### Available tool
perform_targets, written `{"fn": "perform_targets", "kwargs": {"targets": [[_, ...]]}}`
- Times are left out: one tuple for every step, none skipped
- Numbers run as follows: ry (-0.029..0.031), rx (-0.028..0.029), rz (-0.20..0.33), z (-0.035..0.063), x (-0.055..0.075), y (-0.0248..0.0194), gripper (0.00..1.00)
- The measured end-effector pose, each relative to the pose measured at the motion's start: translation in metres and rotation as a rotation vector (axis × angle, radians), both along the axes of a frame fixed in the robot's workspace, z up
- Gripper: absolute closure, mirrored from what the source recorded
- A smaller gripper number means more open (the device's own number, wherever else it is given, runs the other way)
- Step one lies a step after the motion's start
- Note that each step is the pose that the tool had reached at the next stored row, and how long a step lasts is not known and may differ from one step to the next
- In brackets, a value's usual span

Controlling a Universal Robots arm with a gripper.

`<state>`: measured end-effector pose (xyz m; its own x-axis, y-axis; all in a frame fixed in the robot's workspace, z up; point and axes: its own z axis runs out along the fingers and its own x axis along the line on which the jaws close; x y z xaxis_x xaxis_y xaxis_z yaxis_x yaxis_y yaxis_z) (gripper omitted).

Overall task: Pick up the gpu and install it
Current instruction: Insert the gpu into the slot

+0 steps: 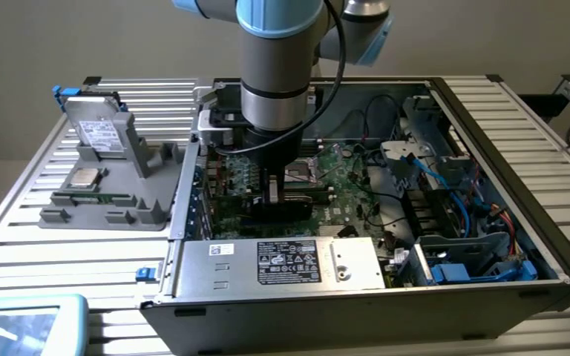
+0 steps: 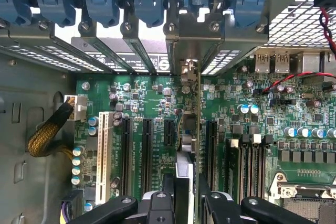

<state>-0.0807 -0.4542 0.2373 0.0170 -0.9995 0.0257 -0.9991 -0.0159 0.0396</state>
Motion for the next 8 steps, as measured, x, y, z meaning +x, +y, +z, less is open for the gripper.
{"fn": "perform_targets", "kwargs": {"targets": [[0.0,0.0,0.0,0.0,0.0,0.0,0.73],[0.0,0.0,0.0,0.0,0.0,0.0,0.73],[0.0,0.0,0.0,0.0,0.0,0.0,0.73],[0.0,0.0,0.0,0.0,0.0,0.0,0.73],[0.0,0.0,0.0,0.0,0.0,0.0,0.73],[0.0,0.0,0.0,0.0,0.0,0.0,0.73],[0.0,0.0,0.0,0.0,0.0,0.0,0.73],[0.0,0.0,0.0,0.0,0.0,0.0,0.73]]}}
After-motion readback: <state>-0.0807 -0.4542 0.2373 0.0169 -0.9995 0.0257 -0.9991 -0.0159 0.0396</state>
